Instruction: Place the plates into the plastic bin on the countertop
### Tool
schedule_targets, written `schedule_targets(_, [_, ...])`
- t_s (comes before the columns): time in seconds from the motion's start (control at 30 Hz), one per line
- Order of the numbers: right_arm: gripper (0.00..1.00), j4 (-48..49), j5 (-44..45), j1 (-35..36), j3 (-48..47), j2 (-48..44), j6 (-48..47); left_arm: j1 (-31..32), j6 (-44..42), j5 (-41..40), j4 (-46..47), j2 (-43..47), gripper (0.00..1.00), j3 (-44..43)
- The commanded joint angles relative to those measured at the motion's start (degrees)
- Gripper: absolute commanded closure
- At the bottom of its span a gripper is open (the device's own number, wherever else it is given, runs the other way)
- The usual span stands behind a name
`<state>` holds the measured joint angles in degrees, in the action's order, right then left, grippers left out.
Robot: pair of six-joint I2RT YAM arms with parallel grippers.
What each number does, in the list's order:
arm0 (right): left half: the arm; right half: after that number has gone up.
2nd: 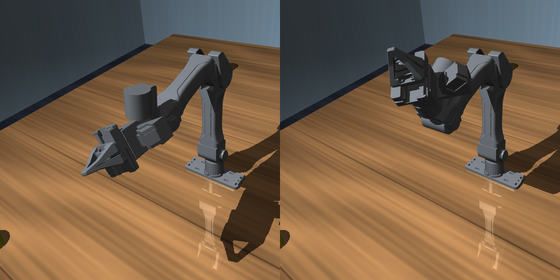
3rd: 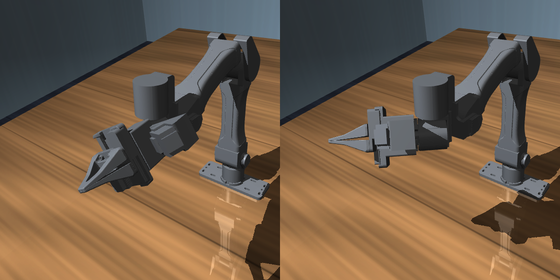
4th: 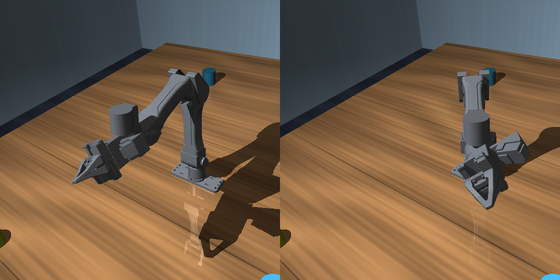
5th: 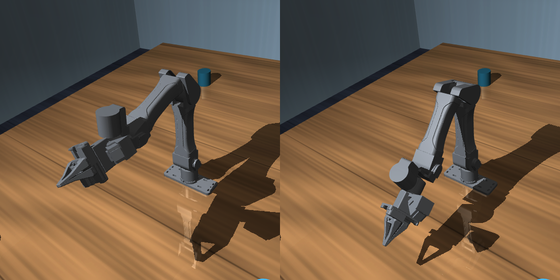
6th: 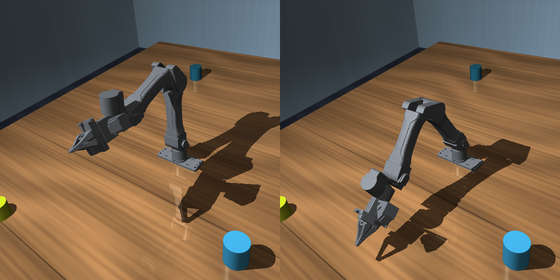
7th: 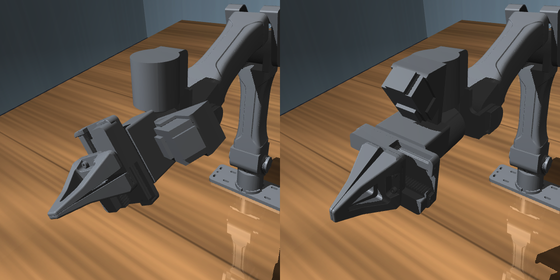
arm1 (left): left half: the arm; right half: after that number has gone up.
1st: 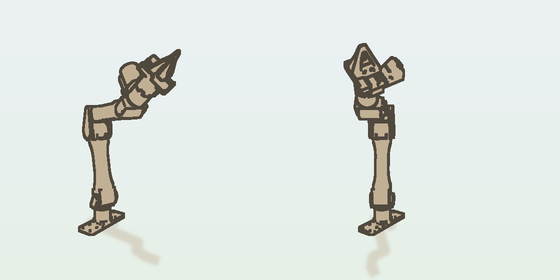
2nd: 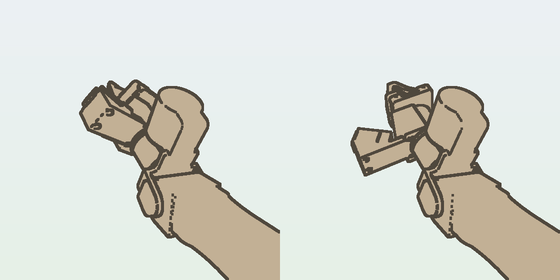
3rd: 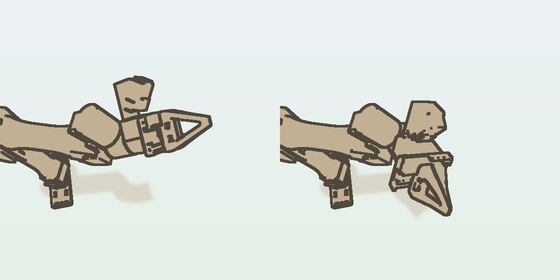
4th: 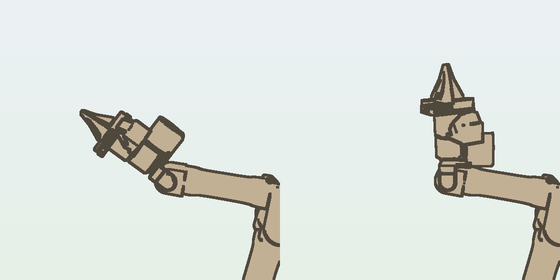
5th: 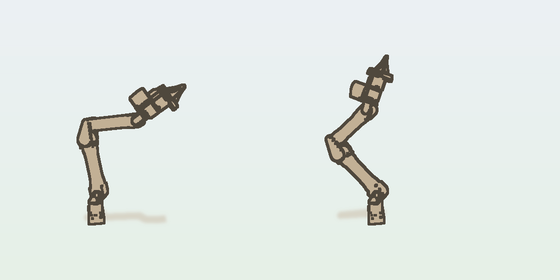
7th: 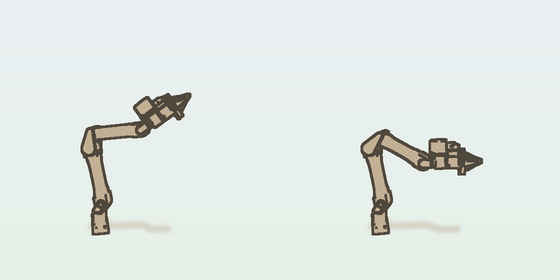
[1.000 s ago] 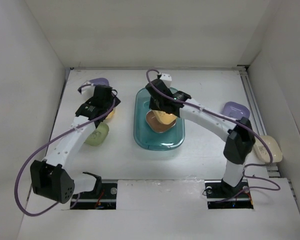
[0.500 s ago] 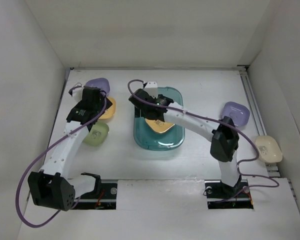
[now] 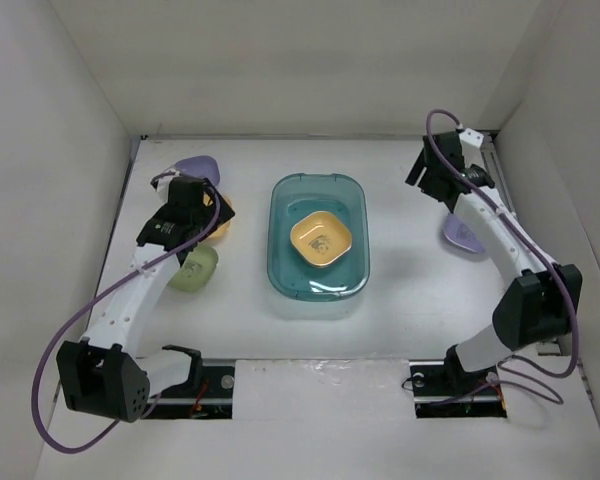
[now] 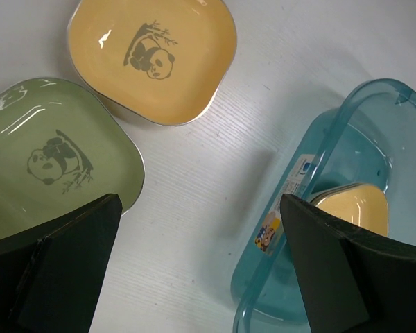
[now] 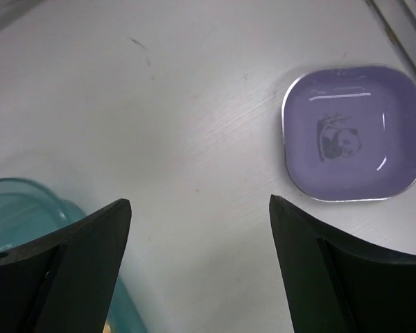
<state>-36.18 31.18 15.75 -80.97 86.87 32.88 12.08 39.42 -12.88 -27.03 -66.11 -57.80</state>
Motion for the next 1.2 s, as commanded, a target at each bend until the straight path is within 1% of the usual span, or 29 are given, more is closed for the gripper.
schedule_targets(0.0, [0.13, 2.16, -5.94, -5.95, 2.65, 1.89, -2.47, 1.01, -1.27, 1.81, 1.89, 1.42, 0.00, 0.58])
schedule_targets(0.07, [0.13, 3.65, -8.66, -10.01, 4.76, 3.64, -3.08, 1.02, -1.27, 1.81, 1.89, 2.03, 0.00, 0.58])
schedule_targets(0.1, [0.13, 4.36, -11.20, -13.25, 5.38, 3.66, -3.09, 1.54, -1.97, 1.81, 1.89, 2.03, 0.00, 0.58])
schedule_targets(0.2, [0.16, 7.35, -13.59, -17.05, 8.01, 5.67, -4.40, 1.55, -1.98, 2.34, 1.89, 3.17, 0.00, 1.11])
schedule_targets(0.27, [0.16, 7.36, -15.62, -20.05, 8.63, 6.99, -4.41, 1.55, -2.50, 2.87, 1.89, 3.18, 0.00, 1.11])
schedule_targets(0.33, [0.18, 9.02, -17.02, -20.76, 9.16, 8.92, -5.20, 1.55, -2.50, 2.87, 1.89, 3.18, 0.00, 1.11])
schedule_targets(0.43, [0.25, 10.43, -18.78, -22.34, 9.78, 12.44, -6.25, 1.55, -1.71, 2.87, 1.89, 3.18, 0.00, 1.11])
schedule_targets(0.6, [0.34, 11.57, -20.90, -23.57, 9.08, 17.62, -8.01, 1.55, -1.19, 3.48, 3.21, 3.70, 0.00, 4.01])
schedule_targets(0.73, [0.47, 11.32, -22.65, -23.57, 7.67, 21.23, -8.54, 1.55, -0.57, 4.09, 3.74, 3.70, 0.00, 4.54])
schedule_targets(0.8, [0.59, 11.31, -23.35, -22.96, 6.97, 21.76, -9.15, 1.02, -0.57, 5.14, 4.43, 4.23, 0.00, 5.32])
schedule_targets(0.83, [0.68, 11.31, -23.97, -22.35, 6.97, 21.76, -9.15, 0.32, -0.57, 5.85, 4.44, 4.23, 0.00, 6.11])
schedule_targets(0.87, [0.95, 11.83, -23.97, -22.34, 6.97, 21.76, -9.15, 0.32, -0.57, 5.85, 4.96, 4.23, 0.00, 6.12])
schedule_targets(0.93, [1.00, 11.84, -24.49, -20.07, 6.36, 21.24, -9.15, 0.32, -0.57, 5.85, 4.97, 4.76, 0.00, 6.74])
schedule_targets(1.0, [1.00, 11.14, -24.50, -17.69, 5.57, 19.23, -9.68, -0.21, 0.04, 4.80, 4.44, 5.37, 0.00, 7.35])
schedule_targets(1.03, [1.00, 10.61, -23.02, -14.46, 4.86, 18.34, -9.68, -0.21, 0.91, 3.23, 3.92, 5.98, 0.00, 7.35])
schedule_targets(1.1, [1.00, 8.25, -21.34, -10.58, 1.70, 15.63, -9.68, -1.00, 3.11, 1.21, 2.34, 6.60, 0.00, 7.97])
schedule_targets(1.13, [1.00, 6.93, -20.29, -8.56, 0.13, 14.91, -9.68, -1.00, 4.16, -1.76, 1.55, 7.30, 0.00, 7.97])
schedule_targets(1.17, [1.00, 5.70, -17.41, -4.19, -2.85, 14.21, -9.68, -1.00, 5.39, -3.10, 0.49, 7.31, 0.00, 8.49])
